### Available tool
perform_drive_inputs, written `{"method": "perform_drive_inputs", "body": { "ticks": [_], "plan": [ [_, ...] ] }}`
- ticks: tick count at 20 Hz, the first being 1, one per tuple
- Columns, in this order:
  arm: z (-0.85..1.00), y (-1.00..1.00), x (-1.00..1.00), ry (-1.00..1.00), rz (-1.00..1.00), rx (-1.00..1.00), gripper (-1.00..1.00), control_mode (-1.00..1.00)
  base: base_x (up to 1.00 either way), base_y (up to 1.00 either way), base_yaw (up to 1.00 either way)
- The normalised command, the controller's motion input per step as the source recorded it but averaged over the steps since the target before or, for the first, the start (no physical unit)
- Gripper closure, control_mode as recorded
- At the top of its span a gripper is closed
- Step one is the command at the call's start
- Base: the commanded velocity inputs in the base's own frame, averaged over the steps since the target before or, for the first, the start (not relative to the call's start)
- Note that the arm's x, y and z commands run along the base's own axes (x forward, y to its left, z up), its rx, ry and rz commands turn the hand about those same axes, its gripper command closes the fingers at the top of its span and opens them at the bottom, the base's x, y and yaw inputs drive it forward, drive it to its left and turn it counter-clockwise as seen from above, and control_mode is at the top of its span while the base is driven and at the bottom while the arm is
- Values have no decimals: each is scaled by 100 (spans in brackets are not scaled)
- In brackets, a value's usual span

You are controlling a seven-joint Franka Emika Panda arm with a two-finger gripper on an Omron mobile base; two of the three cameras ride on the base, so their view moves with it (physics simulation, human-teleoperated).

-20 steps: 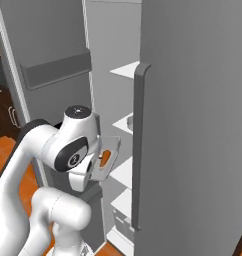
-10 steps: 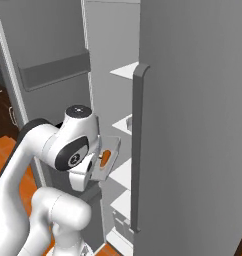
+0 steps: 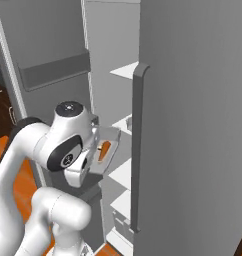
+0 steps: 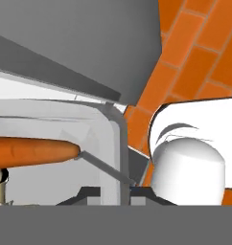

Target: Take the meat container that has the steak and place it on the second highest rack of the freezer. Then take the vegetable container that has the mushroom and carrot and place it on the highest rack of the freezer.

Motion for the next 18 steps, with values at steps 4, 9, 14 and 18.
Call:
{"method": "perform_drive_inputs", "body": {
  "ticks": [4,9,14,18],
  "plan": [
    [78,14,0,-31,-11,-7,100,-100,0,0,0],
    [73,5,20,-30,-2,-7,100,-100,0,0,0],
    [77,5,46,-16,-7,-7,100,-100,0,0,0],
    [71,0,96,-7,-14,9,100,-100,0,0,0]
  ]
}}
